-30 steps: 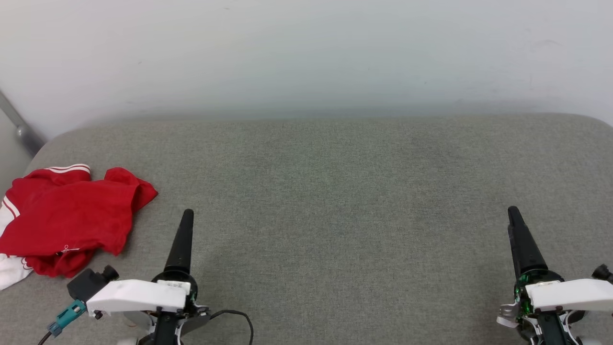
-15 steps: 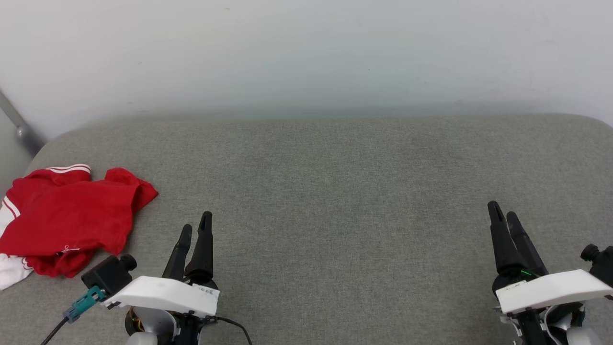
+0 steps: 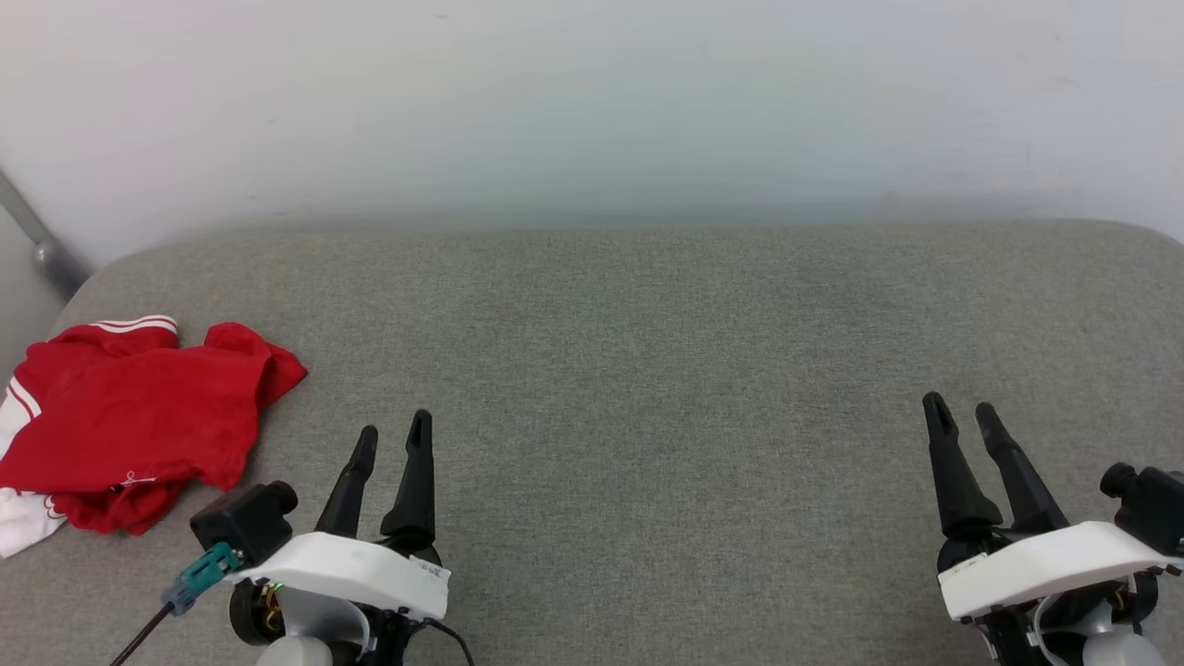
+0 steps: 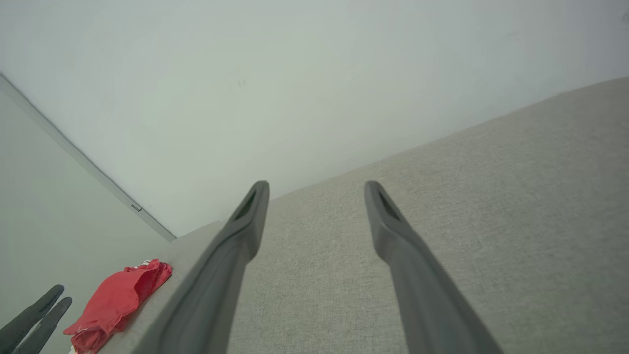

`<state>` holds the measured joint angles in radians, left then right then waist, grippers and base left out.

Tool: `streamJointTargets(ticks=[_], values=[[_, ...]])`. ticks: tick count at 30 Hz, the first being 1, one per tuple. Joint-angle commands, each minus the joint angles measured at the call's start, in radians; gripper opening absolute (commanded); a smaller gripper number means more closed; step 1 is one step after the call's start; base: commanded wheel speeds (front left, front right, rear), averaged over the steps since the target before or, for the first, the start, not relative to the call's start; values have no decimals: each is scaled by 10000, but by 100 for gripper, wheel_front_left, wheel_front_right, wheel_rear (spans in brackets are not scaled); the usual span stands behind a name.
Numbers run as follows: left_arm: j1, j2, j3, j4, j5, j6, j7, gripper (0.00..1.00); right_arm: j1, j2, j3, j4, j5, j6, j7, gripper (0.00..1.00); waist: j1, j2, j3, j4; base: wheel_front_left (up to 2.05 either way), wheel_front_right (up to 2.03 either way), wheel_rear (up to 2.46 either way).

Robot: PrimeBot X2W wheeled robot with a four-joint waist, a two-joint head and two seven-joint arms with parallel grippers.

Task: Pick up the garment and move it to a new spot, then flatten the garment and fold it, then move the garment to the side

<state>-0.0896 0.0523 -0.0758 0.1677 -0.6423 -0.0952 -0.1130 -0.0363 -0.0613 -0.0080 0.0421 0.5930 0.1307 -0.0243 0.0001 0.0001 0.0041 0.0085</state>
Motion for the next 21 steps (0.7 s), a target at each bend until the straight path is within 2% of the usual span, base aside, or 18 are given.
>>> streamJointTargets(ticks=[1, 21], values=[[-266, 63, -78, -73, 446, 57, -129, 100, 15, -64, -25, -197, -439, 0, 31, 100, -1, -1, -1, 4, 0, 0, 0], [-272, 177, -484, 35, 2494, 230, -625, 100, 353, 100, -320, -788, -2678, 0, 184, 100, -1, -1, -20, 7, 0, 0, 0]])
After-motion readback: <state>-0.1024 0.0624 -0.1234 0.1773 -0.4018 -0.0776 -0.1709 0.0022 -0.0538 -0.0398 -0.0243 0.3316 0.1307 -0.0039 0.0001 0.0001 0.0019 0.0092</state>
